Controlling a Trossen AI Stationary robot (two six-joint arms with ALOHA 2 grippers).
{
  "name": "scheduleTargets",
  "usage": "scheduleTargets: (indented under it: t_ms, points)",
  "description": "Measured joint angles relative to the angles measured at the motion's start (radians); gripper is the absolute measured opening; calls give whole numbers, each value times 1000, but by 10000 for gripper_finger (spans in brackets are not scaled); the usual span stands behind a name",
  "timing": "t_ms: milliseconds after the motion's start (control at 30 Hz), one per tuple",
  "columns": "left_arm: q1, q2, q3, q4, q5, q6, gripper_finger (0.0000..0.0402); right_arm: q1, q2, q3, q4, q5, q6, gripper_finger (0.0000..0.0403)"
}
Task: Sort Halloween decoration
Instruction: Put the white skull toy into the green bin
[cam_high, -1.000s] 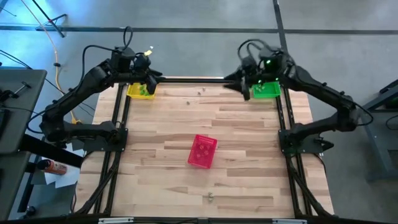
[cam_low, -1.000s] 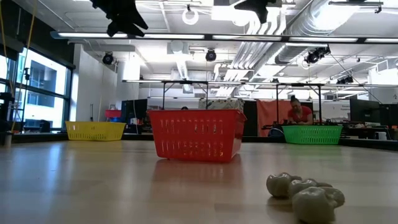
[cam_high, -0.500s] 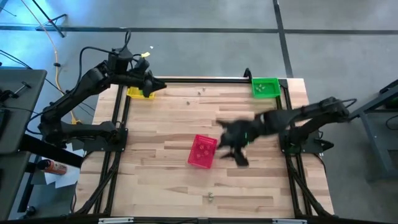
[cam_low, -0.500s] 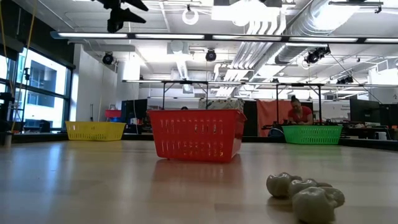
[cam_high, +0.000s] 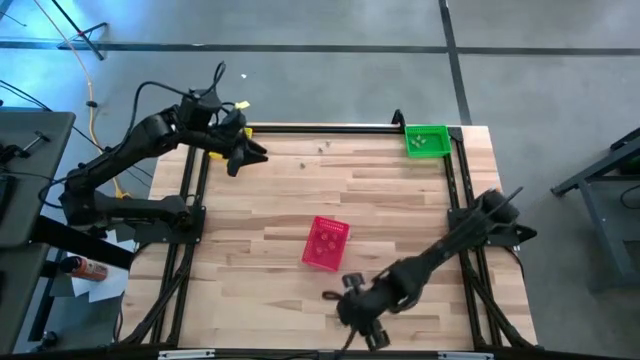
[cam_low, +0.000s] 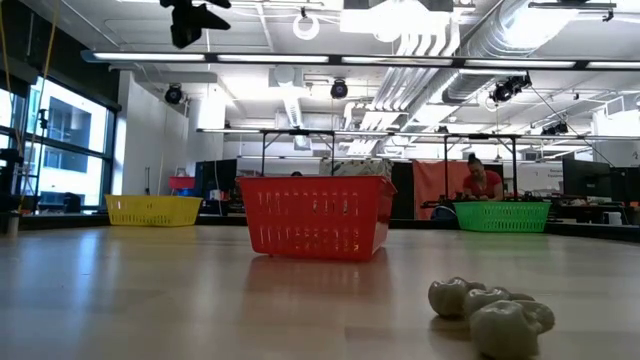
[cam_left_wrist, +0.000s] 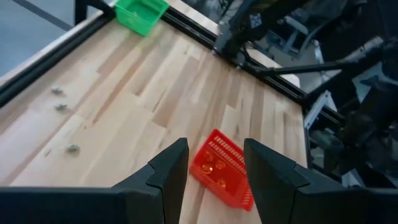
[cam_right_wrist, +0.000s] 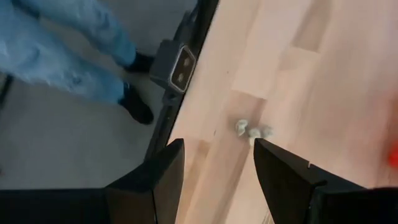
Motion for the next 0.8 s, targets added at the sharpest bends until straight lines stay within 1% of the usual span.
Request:
scheduleTargets:
  t_ms: [100,233,300,533,600,700,800]
  points:
    - [-26,0,0,2,-10,1,147,1,89,90,-52,0,-69,188]
    - [-60,0,0,2,-92,1,147,-1,179,150,-90,2,-99,188]
    - [-73,0,0,2,-124,1,147,0,207,157,-90,0,-118,188]
    - [-93,0,0,2,-134,9,147,0,264,145,-58,-10,-138,188]
    - [-93,0,0,2,-145,16,147,0,273,145,-53,-26,-154,188]
    - [-93,0,0,2,-176,16,147,0,292,145,-44,-27,-164,188]
    - [-93,0,0,2,-184,16,147,-1,309,145,-38,-27,-164,188]
